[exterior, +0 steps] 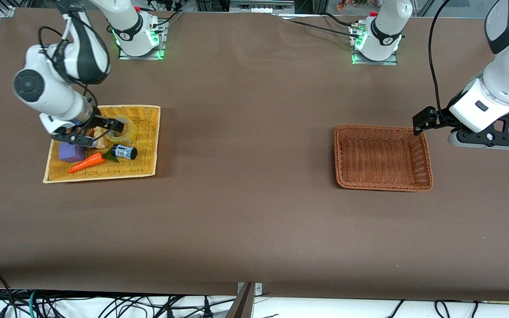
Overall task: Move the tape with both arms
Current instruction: 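Lower the right gripper over the clear tape roll in the yellow tray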
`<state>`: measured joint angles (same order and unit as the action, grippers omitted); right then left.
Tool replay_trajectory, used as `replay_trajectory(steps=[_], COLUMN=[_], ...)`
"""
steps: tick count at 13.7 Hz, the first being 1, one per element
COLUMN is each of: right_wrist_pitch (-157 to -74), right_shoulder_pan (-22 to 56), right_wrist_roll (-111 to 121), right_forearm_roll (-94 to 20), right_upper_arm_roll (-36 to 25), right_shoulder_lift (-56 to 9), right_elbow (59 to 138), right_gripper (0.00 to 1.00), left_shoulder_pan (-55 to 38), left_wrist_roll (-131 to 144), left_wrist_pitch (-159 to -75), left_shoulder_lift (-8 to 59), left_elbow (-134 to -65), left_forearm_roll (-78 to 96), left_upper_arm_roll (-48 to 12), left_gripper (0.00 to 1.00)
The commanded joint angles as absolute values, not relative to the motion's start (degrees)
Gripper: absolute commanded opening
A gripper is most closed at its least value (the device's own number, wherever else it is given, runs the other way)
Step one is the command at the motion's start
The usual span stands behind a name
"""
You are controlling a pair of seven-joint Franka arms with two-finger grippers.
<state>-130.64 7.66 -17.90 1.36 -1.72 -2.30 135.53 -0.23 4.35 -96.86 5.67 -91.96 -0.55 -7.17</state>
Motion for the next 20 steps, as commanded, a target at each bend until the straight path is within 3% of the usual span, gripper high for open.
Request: replay_trajectory(steps=[1, 8, 13, 14, 15, 16, 20], right_wrist_pitch=[-137.3, -151.9, -155.0, -154.4, -153.3, -151.5, -140.0], right_shoulder_pan=[7.4, 7.5, 7.5, 7.5, 7.4, 7.5, 7.4], right_wrist_roll=[-20.4, -20.3, -19.3, -17.6, -15.8, -15.6, -15.7], right_forearm_roll=[1.1, 1.2, 1.6, 1.6, 1.6, 1.6, 1.5], right_upper_arm_roll=[-0.1, 0.7, 0.9, 0.8, 0.8, 0.8, 0.5], right_shoulder_lift=[-0.6, -6.6, -10.1, -10.0, -9.7, -9.2, -8.6], right_elbow=[141.2, 147.8, 147.7, 147.7, 147.2, 146.4, 140.8], right_gripper=[1.0, 1.0, 0.96, 0.59, 0.13, 0.0, 0.0], left_shoulder_pan=[-0.2, -0.6, -0.6, -0.6, -0.6, -0.6, -0.7], left_wrist_roll=[4.7, 4.8, 4.7, 4.7, 4.7, 4.7, 4.8], left_wrist_pitch=[-95.8, -95.8, -95.8, -95.8, -95.8, -95.8, -95.8], left_shoulder_lift=[6.4, 7.1, 7.3, 7.3, 7.3, 7.3, 7.6], left_elbow=[-90.1, -88.9, -88.4, -88.3, -88.3, -88.3, -88.1], left_forearm_roll=[1.0, 1.0, 1.0, 1.0, 1.0, 1.0, 1.0], left_upper_arm_roll=[-7.1, -7.1, -7.1, -7.1, -7.1, -7.1, -7.1], left_gripper=[1.0, 1.0, 1.0, 1.0, 1.0, 1.0, 1.0])
